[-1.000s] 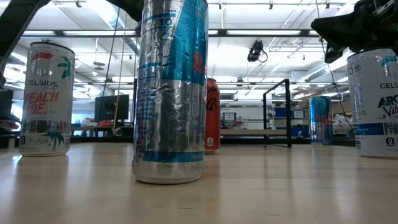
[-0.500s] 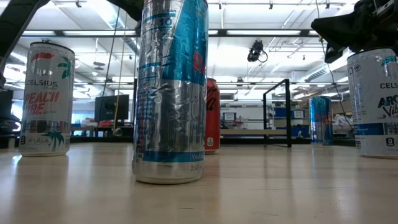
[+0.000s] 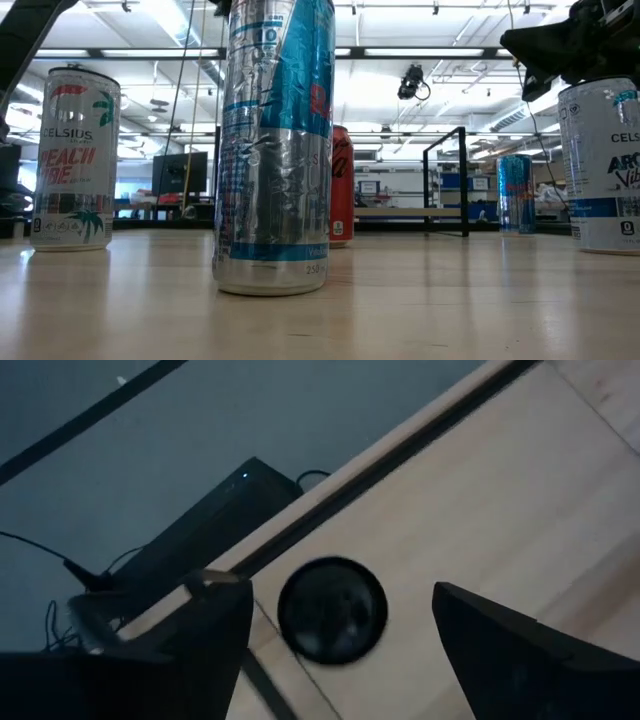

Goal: Place canned beverage on shelf
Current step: Put the right blue soda can on the shelf

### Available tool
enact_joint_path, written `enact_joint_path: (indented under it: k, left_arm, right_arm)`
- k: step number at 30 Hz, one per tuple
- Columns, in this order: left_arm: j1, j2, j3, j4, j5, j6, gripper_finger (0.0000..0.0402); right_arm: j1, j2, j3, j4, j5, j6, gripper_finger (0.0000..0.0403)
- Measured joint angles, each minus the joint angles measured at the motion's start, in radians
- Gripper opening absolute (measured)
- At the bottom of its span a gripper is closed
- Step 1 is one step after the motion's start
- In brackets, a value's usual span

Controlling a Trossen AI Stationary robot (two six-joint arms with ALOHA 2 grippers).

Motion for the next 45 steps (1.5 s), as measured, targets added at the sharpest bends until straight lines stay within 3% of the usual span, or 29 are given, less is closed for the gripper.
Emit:
enact_joint_path:
  k: [14, 33, 45]
  left_arm:
    - [-0.066, -0.002, 0.334, -0.325, 0.007, 0.036, 0.0311]
    - [-0.104, -0.291, 0.313, -0.384, 0.005, -0.033, 0.0311]
    - [-0.104, -0.411, 0.311, -0.385, 0.005, -0.034, 0.0311]
  right_arm:
    - [0.000, 0.000, 0.000, 0.043, 0.000, 0.000, 0.0045]
    - [0.000, 0.000, 0.000, 0.055, 0.007, 0.001, 0.0045]
    - [0.000, 0.000, 0.000, 0.053, 0.008, -0.034, 0.0051]
